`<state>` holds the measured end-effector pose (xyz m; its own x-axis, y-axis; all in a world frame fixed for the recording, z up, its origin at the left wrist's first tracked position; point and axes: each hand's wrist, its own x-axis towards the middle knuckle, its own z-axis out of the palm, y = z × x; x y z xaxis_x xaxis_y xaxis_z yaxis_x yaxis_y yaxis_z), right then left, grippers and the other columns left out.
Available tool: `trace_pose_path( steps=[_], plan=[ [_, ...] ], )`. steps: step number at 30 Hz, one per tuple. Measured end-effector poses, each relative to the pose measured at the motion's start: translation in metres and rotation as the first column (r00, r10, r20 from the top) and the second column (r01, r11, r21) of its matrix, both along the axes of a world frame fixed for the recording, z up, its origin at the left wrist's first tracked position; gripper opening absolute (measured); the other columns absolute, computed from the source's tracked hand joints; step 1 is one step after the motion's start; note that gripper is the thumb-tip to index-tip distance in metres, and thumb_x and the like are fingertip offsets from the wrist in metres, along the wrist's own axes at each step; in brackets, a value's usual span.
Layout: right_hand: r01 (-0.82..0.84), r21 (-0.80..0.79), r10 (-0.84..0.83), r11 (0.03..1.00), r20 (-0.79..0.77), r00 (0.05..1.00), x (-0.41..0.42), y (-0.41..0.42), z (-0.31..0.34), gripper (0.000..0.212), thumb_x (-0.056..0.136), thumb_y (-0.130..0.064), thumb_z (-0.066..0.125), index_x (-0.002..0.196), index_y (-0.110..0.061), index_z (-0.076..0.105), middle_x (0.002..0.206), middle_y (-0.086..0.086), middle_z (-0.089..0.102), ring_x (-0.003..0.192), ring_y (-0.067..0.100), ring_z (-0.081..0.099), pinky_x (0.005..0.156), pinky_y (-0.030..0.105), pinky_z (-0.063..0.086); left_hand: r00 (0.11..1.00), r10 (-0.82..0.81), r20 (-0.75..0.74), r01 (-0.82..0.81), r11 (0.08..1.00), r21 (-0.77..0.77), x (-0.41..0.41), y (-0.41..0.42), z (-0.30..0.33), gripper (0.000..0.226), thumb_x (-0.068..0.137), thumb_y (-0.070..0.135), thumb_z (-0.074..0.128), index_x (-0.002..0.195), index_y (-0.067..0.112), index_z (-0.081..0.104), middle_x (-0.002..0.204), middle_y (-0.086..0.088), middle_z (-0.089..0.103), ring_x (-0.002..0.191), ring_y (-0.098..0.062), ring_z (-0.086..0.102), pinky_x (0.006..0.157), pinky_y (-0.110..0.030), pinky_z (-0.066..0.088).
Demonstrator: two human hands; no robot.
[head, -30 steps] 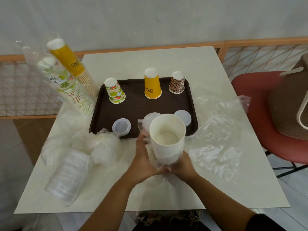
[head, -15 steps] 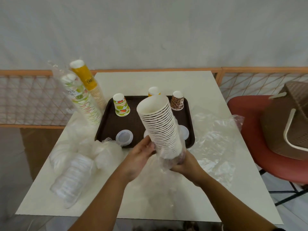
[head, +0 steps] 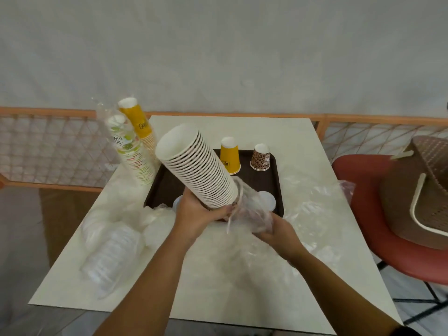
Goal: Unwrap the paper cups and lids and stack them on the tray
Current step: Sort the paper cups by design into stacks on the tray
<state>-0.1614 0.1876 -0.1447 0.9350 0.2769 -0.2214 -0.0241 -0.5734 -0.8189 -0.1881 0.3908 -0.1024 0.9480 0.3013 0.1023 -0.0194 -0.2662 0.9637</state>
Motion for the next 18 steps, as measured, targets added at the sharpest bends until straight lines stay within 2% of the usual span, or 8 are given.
trace_pose_path(
  steps=[1, 3, 6, 8, 11, 13, 18],
  plan=[
    [0.072, 0.049, -0.071, 0.996, -0.011, 0.997, 0.001, -0.005, -0.003, 0.036, 0.084, -0.030, 0.070, 0.116, -0.020, 0.057, 0.101, -0.009, 0.060, 0.099, 0.014, 0.061, 0.081, 0.022, 0.048, 1.000, 0.023, -0.007, -0.023, 1.000, -0.002, -0.003, 0.007, -0.001, 0.083, 0.044, 0.026, 0.092, 0.117, 0.021, 0.054, 0.109, 0.011, 0.065, 0.107, -0.005, 0.060, 0.087, -0.028, 0.052],
    [0.197, 0.172, -0.195, 0.965, -0.031, 0.980, 0.004, -0.014, -0.002, 0.022, 0.084, -0.029, 0.069, 0.104, -0.026, 0.061, 0.095, -0.007, 0.064, 0.092, 0.016, 0.062, 0.081, 0.029, 0.051, 0.998, 0.024, -0.051, -0.025, 1.000, -0.009, -0.007, 0.016, -0.010, 0.078, 0.047, 0.020, 0.093, 0.113, 0.028, 0.053, 0.108, 0.015, 0.064, 0.104, -0.002, 0.060, 0.083, -0.023, 0.052],
    [0.262, 0.282, -0.253, 0.923, -0.068, 0.965, 0.010, -0.018, 0.003, 0.007, 0.089, -0.030, 0.063, 0.093, -0.034, 0.060, 0.088, -0.009, 0.064, 0.083, 0.012, 0.062, 0.076, 0.031, 0.052, 0.991, 0.004, -0.133, 0.000, 1.000, 0.029, -0.015, 0.014, -0.037, 0.079, 0.052, 0.013, 0.091, 0.122, 0.020, 0.053, 0.114, 0.006, 0.063, 0.109, -0.010, 0.060, 0.080, -0.019, 0.053],
    [0.276, 0.314, -0.272, 0.909, -0.058, 0.961, 0.013, -0.018, 0.004, 0.008, 0.090, -0.028, 0.061, 0.090, -0.036, 0.059, 0.088, -0.007, 0.065, 0.082, 0.014, 0.063, 0.078, 0.036, 0.052, 0.986, 0.011, -0.165, -0.002, 0.999, 0.052, -0.019, 0.013, -0.056, 0.083, 0.054, 0.012, 0.091, 0.127, 0.013, 0.051, 0.117, 0.002, 0.063, 0.112, -0.015, 0.059, 0.083, -0.021, 0.053],
    [0.278, 0.345, -0.281, 0.896, -0.044, 0.959, 0.016, -0.018, 0.006, 0.010, 0.089, -0.026, 0.063, 0.096, -0.033, 0.062, 0.086, -0.005, 0.067, 0.076, 0.016, 0.063, 0.076, 0.036, 0.051, 0.980, 0.039, -0.193, -0.018, 0.994, 0.107, -0.021, 0.011, -0.073, 0.087, 0.054, 0.015, 0.091, 0.130, 0.011, 0.049, 0.123, -0.002, 0.061, 0.117, -0.022, 0.056, 0.095, -0.040, 0.051],
    [0.296, 0.375, -0.297, 0.878, -0.056, 0.953, 0.017, -0.017, 0.008, 0.010, 0.088, -0.025, 0.065, 0.094, -0.032, 0.063, 0.085, -0.004, 0.067, 0.073, 0.017, 0.062, 0.074, 0.035, 0.051, 0.980, 0.052, -0.190, -0.029, 0.992, 0.122, -0.021, 0.009, -0.077, 0.090, 0.054, 0.016, 0.091, 0.132, 0.012, 0.046, 0.125, -0.003, 0.059, 0.118, -0.024, 0.055, 0.097, -0.047, 0.049],
    [0.284, 0.393, -0.281, 0.875, -0.065, 0.957, 0.019, -0.014, 0.012, 0.010, 0.088, -0.024, 0.065, 0.088, -0.034, 0.063, 0.092, -0.001, 0.069, 0.084, 0.017, 0.064, 0.079, 0.035, 0.051, 0.985, 0.046, -0.165, -0.019, 0.987, 0.161, -0.017, 0.006, -0.078, 0.095, 0.056, 0.016, 0.090, 0.135, 0.012, 0.039, 0.129, -0.004, 0.054, 0.121, -0.024, 0.051, 0.099, -0.045, 0.048]
  ],
)
